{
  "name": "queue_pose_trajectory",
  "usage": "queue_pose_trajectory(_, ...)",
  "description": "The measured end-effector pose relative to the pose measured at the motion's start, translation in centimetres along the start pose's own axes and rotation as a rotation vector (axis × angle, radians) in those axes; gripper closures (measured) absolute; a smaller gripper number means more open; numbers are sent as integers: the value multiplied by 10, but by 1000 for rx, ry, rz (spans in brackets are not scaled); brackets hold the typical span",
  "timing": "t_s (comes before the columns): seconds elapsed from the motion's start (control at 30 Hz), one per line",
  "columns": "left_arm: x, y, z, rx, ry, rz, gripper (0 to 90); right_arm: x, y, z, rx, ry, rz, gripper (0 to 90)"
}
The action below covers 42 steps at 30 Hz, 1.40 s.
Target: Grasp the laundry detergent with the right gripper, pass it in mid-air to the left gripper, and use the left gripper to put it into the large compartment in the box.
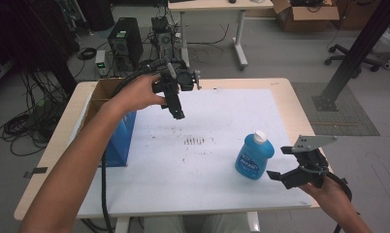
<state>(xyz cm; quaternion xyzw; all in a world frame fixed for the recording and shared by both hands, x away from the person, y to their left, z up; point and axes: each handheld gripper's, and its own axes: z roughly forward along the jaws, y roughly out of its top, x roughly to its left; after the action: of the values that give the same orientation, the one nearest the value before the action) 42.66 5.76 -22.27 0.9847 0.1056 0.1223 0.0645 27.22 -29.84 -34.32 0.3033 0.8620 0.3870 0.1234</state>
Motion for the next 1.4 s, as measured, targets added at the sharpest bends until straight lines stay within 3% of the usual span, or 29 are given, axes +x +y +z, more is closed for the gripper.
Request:
queue_pose_trajectory(0.63, 1, 0, 0, 6, -3, -2, 52, 0, -15, 9, -114, -3, 5, 32)
queue_pose_trajectory(1.4, 2, -2, 2, 3, -5, -6, 52, -3, -21, 27, -177, 1, 18, 33)
